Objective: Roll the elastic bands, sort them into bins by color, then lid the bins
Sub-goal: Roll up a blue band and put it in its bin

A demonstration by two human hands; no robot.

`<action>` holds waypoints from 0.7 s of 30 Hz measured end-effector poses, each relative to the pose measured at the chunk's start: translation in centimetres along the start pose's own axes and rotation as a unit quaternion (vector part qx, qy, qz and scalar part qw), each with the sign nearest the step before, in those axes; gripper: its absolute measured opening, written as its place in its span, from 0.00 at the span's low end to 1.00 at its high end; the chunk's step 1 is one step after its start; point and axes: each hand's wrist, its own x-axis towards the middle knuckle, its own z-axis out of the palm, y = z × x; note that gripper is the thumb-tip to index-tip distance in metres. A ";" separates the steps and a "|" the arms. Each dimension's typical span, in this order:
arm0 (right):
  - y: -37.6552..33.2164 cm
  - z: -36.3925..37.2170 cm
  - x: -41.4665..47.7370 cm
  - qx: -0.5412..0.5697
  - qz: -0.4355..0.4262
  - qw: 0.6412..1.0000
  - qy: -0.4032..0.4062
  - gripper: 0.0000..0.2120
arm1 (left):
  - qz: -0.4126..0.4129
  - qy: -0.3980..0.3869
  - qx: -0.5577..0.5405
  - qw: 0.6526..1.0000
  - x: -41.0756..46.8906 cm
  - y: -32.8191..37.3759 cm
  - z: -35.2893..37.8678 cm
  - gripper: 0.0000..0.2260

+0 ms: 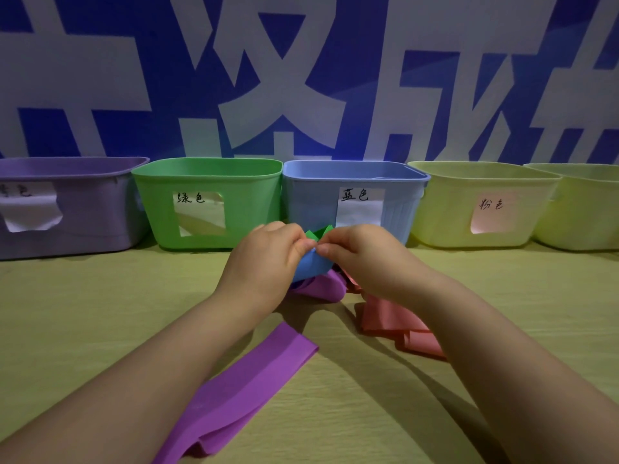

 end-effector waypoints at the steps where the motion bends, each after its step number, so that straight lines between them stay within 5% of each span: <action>1: 0.0 0.0 0.0 0.006 0.002 1.000 -0.003 0.12 | -0.005 0.000 0.009 1.000 0.0 -0.1 0.0 0.18; 7: 0.0 0.4 0.1 0.086 -0.005 0.996 0.019 0.03 | -0.026 0.013 0.021 0.999 0.0 -0.1 -0.3 0.18; 15: 0.2 0.1 0.1 0.053 0.013 0.996 0.065 0.04 | -0.028 -0.006 -0.116 0.993 -0.3 0.6 -0.3 0.04; 21: 0.2 -0.1 0.1 0.040 0.008 0.995 0.090 0.07 | -0.060 0.000 -0.146 0.987 -0.1 0.6 -0.4 0.05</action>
